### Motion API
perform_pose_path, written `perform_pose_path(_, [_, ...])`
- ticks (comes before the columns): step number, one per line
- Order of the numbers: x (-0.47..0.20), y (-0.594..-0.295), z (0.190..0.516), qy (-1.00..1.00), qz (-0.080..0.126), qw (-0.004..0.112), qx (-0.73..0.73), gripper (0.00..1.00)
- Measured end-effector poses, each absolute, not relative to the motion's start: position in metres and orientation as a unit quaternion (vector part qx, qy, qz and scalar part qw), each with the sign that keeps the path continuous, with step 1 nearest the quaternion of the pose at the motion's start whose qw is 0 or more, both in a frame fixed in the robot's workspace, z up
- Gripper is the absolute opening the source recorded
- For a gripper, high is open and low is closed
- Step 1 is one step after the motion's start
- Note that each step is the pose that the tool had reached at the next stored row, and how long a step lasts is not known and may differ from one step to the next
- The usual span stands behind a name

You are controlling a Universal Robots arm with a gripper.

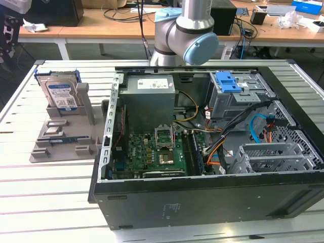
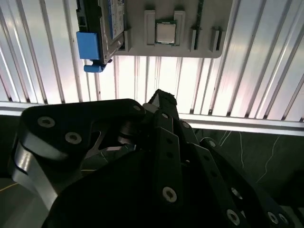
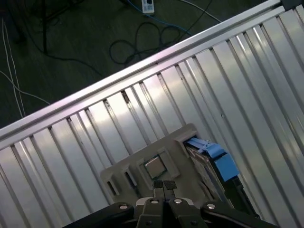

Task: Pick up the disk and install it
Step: 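Pick up the disk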

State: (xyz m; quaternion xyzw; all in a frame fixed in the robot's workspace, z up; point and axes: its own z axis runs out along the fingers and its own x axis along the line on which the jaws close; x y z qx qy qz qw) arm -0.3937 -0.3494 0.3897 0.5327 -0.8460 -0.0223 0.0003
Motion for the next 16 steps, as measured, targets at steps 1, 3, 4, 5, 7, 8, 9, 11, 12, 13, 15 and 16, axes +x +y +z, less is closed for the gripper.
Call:
perform_pose_path(1, [-0.3937,-0.3494,0.3897,-0.843,-0.022,0.000,0.538,0.11])
perform_pose_path(3, [-0.3937,-0.3494,0.3897,-0.836,-0.022,0.001,0.549,0.11])
perform_pose_path(4, [-0.3938,-0.3494,0.3897,-0.829,-0.022,0.001,0.558,0.11])
perform_pose_path(5, [-0.3937,-0.3494,0.3897,-0.824,-0.022,0.001,0.566,0.11])
perform_pose_path(7, [-0.3937,-0.3494,0.3897,-0.815,-0.022,0.002,0.579,0.11])
perform_pose_path(8, [-0.3937,-0.3494,0.3897,-0.810,-0.022,0.002,0.586,0.11])
perform_pose_path(9, [-0.3937,-0.3494,0.3897,-0.806,-0.022,0.002,0.591,0.11])
perform_pose_path(11, [-0.3937,-0.3494,0.3897,-0.795,-0.022,0.002,0.607,0.11])
perform_pose_path(12, [-0.3937,-0.3494,0.3897,-0.786,-0.022,0.003,0.617,0.11])
perform_pose_path(13, [-0.3937,-0.3494,0.3897,-0.779,-0.022,0.003,0.626,0.11])
perform_pose_path(15, [-0.3938,-0.3494,0.3897,-0.772,-0.022,0.003,0.635,0.11])
perform_pose_path(16, [-0.3937,-0.3494,0.3897,-0.765,-0.022,0.003,0.644,0.11])
